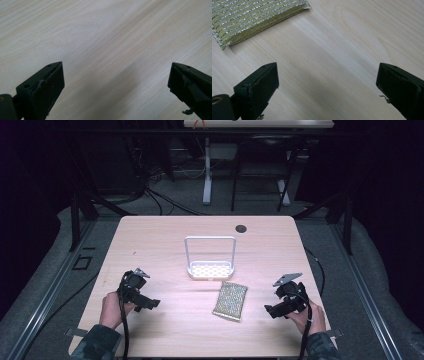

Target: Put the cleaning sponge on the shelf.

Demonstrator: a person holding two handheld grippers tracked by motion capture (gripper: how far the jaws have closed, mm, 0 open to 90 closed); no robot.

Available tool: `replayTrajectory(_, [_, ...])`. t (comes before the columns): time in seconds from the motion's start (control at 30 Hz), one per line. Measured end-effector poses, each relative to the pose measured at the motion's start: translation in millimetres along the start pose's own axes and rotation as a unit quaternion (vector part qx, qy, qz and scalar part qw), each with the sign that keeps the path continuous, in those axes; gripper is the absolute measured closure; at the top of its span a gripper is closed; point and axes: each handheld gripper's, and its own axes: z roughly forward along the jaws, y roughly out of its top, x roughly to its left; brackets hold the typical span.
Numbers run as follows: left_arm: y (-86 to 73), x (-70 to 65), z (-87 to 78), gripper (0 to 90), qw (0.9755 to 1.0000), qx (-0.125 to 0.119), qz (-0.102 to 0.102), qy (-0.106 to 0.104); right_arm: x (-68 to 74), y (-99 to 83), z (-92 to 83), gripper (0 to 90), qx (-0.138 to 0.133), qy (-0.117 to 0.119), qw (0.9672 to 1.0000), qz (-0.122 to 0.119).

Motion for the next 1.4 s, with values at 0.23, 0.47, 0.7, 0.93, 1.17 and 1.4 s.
replayTrajectory(0.23, [2.6, -7.2, -0.5, 0.7, 1.0000, -0.006, 0.004, 0.001, -3.2, 0.1, 0.2, 4.3, -0.002, -0.002, 1.0000, 0.007])
replayTrajectory(0.47, [10.3, -21.4, -0.2, 0.1, 0.9998, -0.014, 0.016, -0.007, -3.1, 0.2, -2.6, 5.4, -0.003, -0.007, 0.9997, 0.023])
replayTrajectory(0.7, [20.3, -40.6, 0.7, 0.0, 0.9990, -0.032, 0.023, -0.021, 3.0, 1.5, -4.6, 5.1, 0.004, -0.004, 0.9992, 0.040])
replayTrajectory(0.93, [34.3, -64.3, 10.1, 0.0, 0.9981, -0.026, 0.040, -0.040, 3.3, -8.1, -6.0, 4.9, 0.009, 0.003, 0.9981, 0.061])
replayTrajectory(1.17, [50.2, -83.5, 20.6, 0.0, 0.9973, -0.018, 0.047, -0.055, -5.5, -10.4, -6.5, 6.0, 0.002, -0.001, 0.9977, 0.068])
replayTrajectory(1.4, [75.3, -115.4, 33.4, 0.0, 0.9954, -0.020, 0.058, -0.073, -5.2, -10.4, -7.1, 6.4, -0.005, -0.002, 0.9978, 0.066])
